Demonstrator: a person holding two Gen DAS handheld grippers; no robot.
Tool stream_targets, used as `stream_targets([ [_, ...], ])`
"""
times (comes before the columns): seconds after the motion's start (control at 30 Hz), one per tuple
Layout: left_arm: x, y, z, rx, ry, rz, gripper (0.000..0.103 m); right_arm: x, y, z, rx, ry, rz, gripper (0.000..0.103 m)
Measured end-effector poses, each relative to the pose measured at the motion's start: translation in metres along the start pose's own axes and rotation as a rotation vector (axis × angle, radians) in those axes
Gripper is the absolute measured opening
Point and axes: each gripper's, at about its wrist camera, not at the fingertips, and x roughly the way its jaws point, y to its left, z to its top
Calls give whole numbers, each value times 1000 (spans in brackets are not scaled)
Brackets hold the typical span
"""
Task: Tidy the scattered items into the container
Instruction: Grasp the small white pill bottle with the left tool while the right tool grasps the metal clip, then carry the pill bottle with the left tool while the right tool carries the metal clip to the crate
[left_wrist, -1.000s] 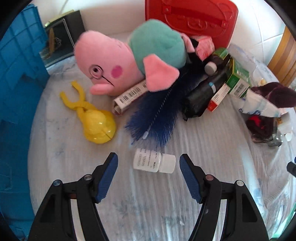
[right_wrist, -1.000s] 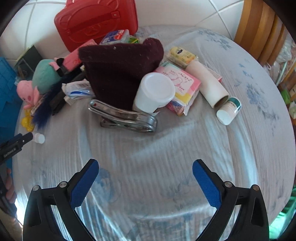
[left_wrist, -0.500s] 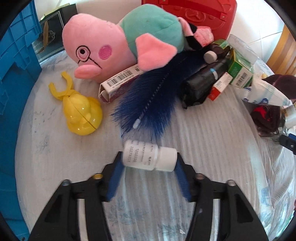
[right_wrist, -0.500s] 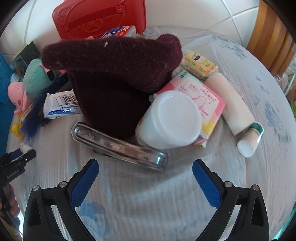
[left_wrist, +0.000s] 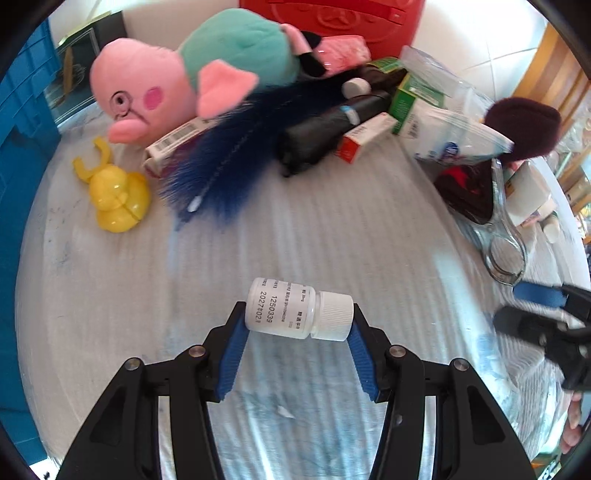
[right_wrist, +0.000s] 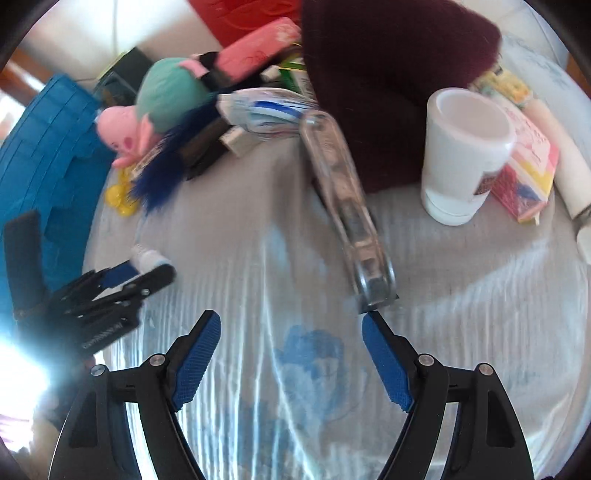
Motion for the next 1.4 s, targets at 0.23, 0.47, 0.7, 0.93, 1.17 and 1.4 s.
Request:
stream_targets([
  [0.23,-2,-24,7,27,-26,-3,51,-7,-10,19,-11,-71,-183,65],
  [0.47,1,-49,13,72,-49,27,51,16,-12,34,-44,-75,-202,62],
  [0.7,1,-37,9,62,-49,31,51,17,-18,32,-51,-119,-224,42],
  [0.93,-19,-35,3,57,-82,33,51,4,-19,16,-29,-103,-170,21],
  [1.17,-65,-33,-7,52,-145,30,51,-39,-6,-12,-38,-137,-122,21],
  [1.4,-124,-31,-1,38,-266,62,51,-91,37,-22,-105,-244,-109,21],
])
